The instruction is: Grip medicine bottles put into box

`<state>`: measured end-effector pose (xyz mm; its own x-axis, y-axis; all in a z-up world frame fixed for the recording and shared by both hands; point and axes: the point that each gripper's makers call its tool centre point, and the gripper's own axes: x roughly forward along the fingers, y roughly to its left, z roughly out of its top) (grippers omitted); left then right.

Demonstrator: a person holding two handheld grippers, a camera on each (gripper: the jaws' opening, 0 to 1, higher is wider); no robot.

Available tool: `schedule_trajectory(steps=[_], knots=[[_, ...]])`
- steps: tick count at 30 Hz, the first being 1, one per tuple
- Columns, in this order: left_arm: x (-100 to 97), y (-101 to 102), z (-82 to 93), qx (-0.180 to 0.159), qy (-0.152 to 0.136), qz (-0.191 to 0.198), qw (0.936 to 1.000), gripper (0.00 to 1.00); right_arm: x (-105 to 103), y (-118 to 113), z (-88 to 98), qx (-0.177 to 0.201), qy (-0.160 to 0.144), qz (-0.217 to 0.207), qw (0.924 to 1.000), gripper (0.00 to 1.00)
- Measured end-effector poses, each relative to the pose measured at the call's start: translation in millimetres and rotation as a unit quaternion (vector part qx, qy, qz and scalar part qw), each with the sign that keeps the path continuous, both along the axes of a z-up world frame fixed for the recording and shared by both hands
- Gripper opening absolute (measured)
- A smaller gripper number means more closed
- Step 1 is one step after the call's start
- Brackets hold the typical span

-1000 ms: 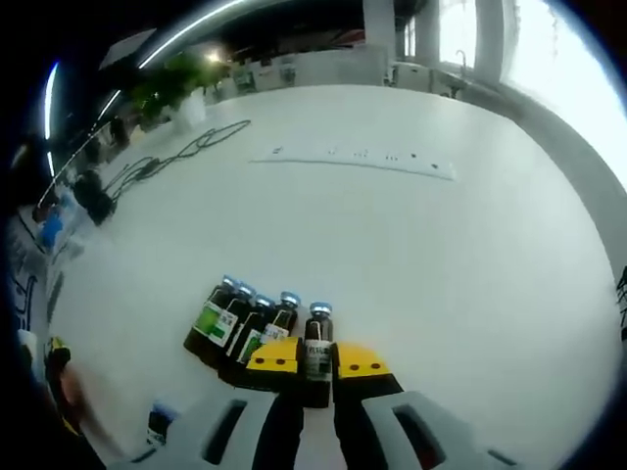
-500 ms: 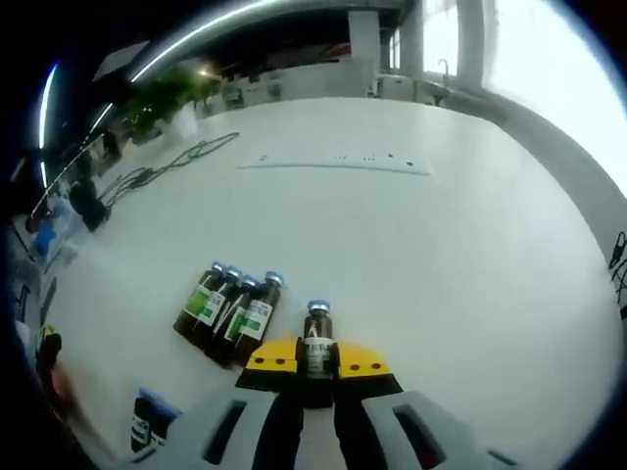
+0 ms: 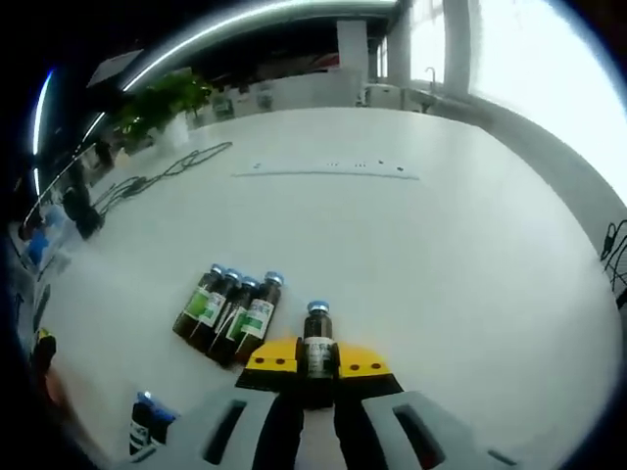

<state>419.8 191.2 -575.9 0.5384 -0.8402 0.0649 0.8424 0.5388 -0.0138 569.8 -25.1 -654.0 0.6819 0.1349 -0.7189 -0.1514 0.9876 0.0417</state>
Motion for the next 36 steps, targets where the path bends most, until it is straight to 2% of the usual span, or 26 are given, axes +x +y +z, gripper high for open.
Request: schedule_trajectory(steps=[2,5,10,15,23,36], knots=[[0.0,-0.1,-0.2,0.001,0.0,0.001,1.0,0.48,-5.8,4.7,3.5,-0.002,-0.01,0.001,1.0,0.07],[0.4,-0.1,-0.5,0.002,0.0,0.002,1.0,0.48,-10.8,8.9,11.6,0.018,-0.027,-0.013,0.9994,0.07],[0.8,-0.3,-1.0,0.004,0.001,0.003,1.0,0.48,-12.0,1.0,25.5,0.032,-0.044,-0.023,0.9983,0.07],[0.8,-0.9,-1.4,0.007,0.001,0.002,1.0,0.47,-19.9,-5.0,37.6,0.031,-0.057,-0.014,0.9978,0.07],[1.9,-0.4,-1.4,0.007,0.002,0.005,1.0,0.46,-37.7,-33.6,62.2,0.039,-0.078,-0.031,0.9958,0.08],[2.2,-0.3,-2.3,0.007,0.002,0.005,1.0,0.46,-80.3,-96.9,62.1,0.025,-0.081,-0.097,0.9917,0.08]])
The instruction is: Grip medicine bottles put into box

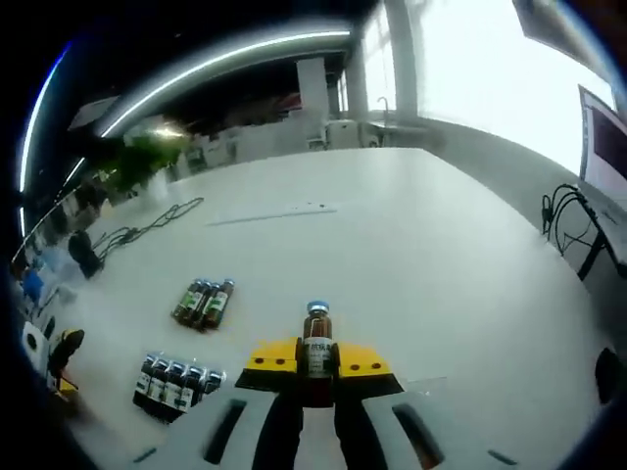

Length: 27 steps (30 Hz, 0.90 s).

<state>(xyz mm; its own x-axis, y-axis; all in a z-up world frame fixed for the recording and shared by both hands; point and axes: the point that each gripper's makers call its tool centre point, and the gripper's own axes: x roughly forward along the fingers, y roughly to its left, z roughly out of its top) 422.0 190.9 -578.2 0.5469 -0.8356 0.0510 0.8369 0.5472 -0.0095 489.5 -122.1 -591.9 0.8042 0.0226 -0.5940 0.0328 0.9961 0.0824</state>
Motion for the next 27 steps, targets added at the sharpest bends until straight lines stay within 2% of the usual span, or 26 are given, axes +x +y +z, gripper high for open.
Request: schedule_trajectory(steps=[11,14,19,27], knots=[[0.6,-0.7,-2.4,0.005,0.002,0.001,1.0,0.46,-38.9,-52.1,-9.2,-0.027,0.017,-0.037,0.9988,0.08],[0.6,-1.3,-3.5,0.009,0.002,0.001,1.0,0.46,-45.8,-62.2,-15.0,-0.05,0.027,-0.035,0.9978,0.08],[1.1,-1.4,-3.8,0.01,0.002,0.003,0.9999,0.46,-51.6,-67.1,-23.7,-0.06,0.038,-0.035,0.9968,0.08],[1.3,-2.2,-5.5,0.016,0.004,0.004,0.9999,0.46,-48.1,-62.0,-30.4,-0.079,0.039,-0.025,0.9958,0.08]])
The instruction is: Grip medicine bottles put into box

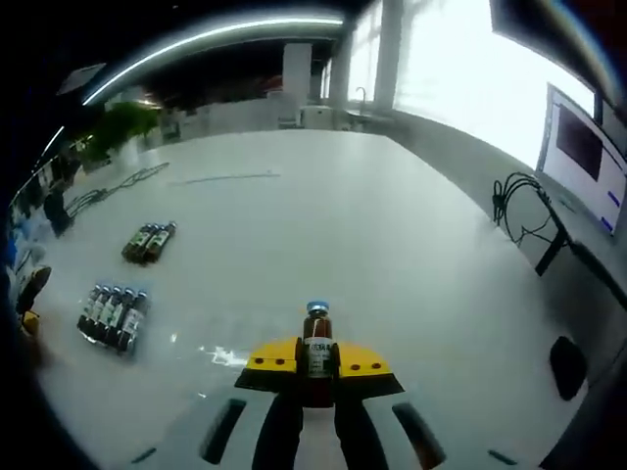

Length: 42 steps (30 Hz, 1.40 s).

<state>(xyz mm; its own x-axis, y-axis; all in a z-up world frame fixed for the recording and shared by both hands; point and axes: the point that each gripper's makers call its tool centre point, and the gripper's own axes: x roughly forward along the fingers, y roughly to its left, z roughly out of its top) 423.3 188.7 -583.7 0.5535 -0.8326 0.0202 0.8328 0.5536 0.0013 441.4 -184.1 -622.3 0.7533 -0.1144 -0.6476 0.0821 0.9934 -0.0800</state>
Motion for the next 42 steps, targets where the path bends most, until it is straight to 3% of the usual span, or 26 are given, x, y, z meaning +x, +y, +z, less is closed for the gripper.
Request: schedule_trajectory(steps=[12,26,42], knots=[[-0.3,-0.1,-0.2,0.002,0.0,0.001,1.0,0.46,-2.5,-6.6,-2.7,-0.016,0.0,0.004,0.9999,0.07],[0.4,0.3,-0.5,0.004,-0.002,0.004,1.0,0.46,-7.2,-9.2,12.8,-0.006,-0.026,-0.006,0.9996,0.05],[0.6,0.5,-1.4,0.005,-0.001,0.003,1.0,0.46,-32.1,-13.4,7.6,-0.007,-0.008,-0.012,0.9999,0.02]])
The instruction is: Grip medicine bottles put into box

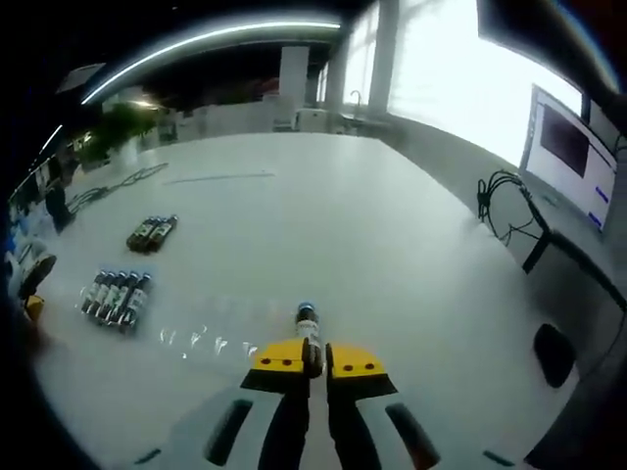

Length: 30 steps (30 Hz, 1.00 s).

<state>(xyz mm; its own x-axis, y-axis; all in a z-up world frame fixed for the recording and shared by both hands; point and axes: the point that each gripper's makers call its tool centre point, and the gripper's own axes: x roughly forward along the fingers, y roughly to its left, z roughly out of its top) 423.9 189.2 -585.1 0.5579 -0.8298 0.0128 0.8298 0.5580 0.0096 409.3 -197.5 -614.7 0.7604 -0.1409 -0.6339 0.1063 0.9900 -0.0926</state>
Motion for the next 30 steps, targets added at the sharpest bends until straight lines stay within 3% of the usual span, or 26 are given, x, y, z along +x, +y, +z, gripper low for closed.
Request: schedule_trajectory(steps=[11,20,30], knots=[[0.4,0.0,-0.7,0.004,-0.001,0.003,1.0,0.46,0.6,4.7,-1.8,0.011,-0.01,-0.004,0.9999,0.0],[0.5,-0.4,-1.1,0.005,-0.001,0.003,1.0,0.46,-1.6,11.3,-19.2,-0.006,0.017,0.007,0.9998,0.0],[-0.1,-1.5,-0.6,0.003,0.0,-0.001,1.0,0.46,4.3,7.8,10.6,0.018,-0.028,-0.006,0.9994,0.0]])
